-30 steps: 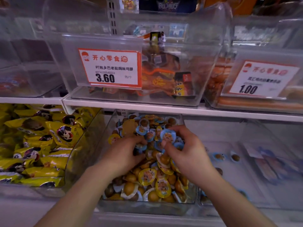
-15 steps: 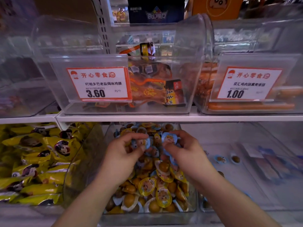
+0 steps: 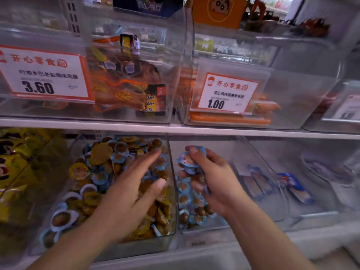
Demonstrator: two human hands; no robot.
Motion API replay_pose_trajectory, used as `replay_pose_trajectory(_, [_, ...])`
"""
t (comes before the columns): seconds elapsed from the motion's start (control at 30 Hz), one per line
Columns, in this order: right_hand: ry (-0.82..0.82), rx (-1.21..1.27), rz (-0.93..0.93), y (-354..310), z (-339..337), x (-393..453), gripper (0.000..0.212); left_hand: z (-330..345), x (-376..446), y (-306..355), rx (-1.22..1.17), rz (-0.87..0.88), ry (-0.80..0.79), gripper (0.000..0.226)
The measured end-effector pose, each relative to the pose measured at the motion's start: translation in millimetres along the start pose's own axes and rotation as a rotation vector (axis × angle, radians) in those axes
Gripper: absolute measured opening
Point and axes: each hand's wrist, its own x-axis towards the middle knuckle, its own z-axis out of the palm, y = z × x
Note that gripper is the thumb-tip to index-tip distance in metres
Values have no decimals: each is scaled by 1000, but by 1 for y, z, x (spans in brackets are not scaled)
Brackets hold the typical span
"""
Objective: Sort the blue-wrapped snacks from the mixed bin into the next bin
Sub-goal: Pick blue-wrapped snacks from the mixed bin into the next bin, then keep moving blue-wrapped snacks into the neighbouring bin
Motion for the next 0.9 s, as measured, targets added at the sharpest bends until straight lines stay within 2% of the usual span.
replay_pose_trajectory(0.07, [104, -187, -22, -4, -36, 9, 23, -4, 3, -10, 14, -29, 33, 42])
replay_pose_trajectory(0.2, [181, -504, 156, 6, -100, 18, 22, -12, 5, -30, 152, -51, 60, 30])
replay_pose_trajectory(0.23, [230, -583, 144, 8, -111, 21, 23, -15, 3, -33, 195, -53, 56, 29])
replay_pose_trajectory(0.33, [346, -711, -43, 6, -121, 25, 20, -31, -7, -30, 312, -64, 73, 29])
replay_pose_trajectory(0.43, [374, -696, -212, 4, -103, 22, 25, -55, -31, -27, 391, -85, 154, 27])
replay_pose_trajectory(0.5, [358, -701, -333, 4, -76, 17, 30, -75, -51, -24, 357, -132, 217, 22])
replay_pose_trajectory(0.6, [232, -706, -560, 5, -9, -2, 25, -100, -81, -27, 280, -201, 359, 23])
replay_pose_trajectory(0.7, [-49, -872, -744, 19, 58, -27, 25, -109, -106, -38, 256, -258, 473, 25])
replay_pose_trajectory(0.8, [-413, -1134, -757, 56, 108, -37, 29, -102, -122, -50, 179, -276, 494, 22])
replay_pose_trajectory(0.9, [-638, -1349, -661, 93, 139, -33, 49, -98, -121, -61, 200, -287, 412, 26])
